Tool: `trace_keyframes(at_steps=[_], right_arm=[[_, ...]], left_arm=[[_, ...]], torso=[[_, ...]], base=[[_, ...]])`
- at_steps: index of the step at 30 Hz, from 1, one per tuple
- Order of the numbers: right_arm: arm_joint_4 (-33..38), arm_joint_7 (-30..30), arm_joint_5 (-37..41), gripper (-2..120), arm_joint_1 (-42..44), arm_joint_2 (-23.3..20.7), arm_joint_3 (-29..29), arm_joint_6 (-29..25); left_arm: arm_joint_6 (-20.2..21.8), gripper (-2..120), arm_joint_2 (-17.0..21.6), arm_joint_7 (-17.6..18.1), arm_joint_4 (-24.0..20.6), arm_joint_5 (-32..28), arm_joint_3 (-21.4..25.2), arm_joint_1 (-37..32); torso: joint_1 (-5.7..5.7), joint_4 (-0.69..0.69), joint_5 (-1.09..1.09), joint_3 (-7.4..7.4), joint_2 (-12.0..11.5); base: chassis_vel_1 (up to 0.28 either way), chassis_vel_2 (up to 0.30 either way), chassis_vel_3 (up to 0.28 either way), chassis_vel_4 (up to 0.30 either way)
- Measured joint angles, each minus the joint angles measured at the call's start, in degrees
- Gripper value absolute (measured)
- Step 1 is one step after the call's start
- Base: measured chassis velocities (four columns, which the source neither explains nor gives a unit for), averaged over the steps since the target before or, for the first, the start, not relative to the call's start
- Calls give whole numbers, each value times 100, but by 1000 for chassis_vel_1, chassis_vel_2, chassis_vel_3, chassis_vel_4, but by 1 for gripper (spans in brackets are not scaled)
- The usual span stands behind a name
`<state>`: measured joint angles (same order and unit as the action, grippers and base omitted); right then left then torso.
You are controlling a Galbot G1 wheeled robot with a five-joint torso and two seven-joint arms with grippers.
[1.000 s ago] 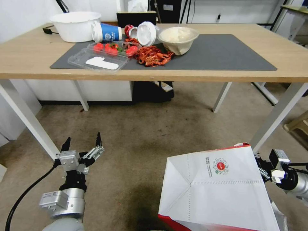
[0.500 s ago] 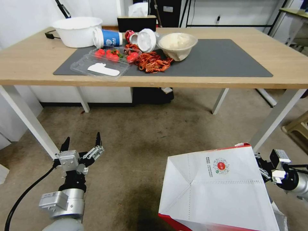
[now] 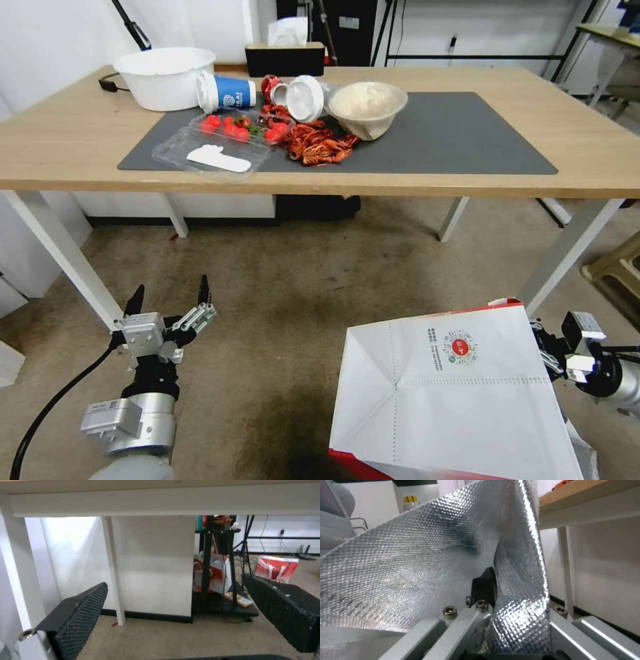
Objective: Pick up the food delivery bag from the floor and place it on the table.
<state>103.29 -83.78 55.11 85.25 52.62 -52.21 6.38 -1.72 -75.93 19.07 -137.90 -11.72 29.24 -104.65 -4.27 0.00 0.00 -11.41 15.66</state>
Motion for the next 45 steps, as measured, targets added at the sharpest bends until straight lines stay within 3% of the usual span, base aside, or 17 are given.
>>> trace_keyframes(at_steps=[13, 26, 45], right_arm=[[30, 3, 0, 0, 19, 22, 3, -9], [97, 22, 0, 0, 25, 65, 26, -10], [243, 101, 3, 0, 29, 194, 52, -6]], left_arm=[[0, 100, -18, 5, 0, 15, -20, -5], [7, 100, -10, 6, 6, 37, -22, -5], [18, 100, -8, -4, 44, 56, -25, 3]], torso=[[-40, 0, 0, -114, 151], [-190, 0, 0, -447, 635], [-386, 0, 0, -793, 1177]], base=[[0, 0, 0, 0], [0, 0, 0, 0], [0, 0, 0, 0]])
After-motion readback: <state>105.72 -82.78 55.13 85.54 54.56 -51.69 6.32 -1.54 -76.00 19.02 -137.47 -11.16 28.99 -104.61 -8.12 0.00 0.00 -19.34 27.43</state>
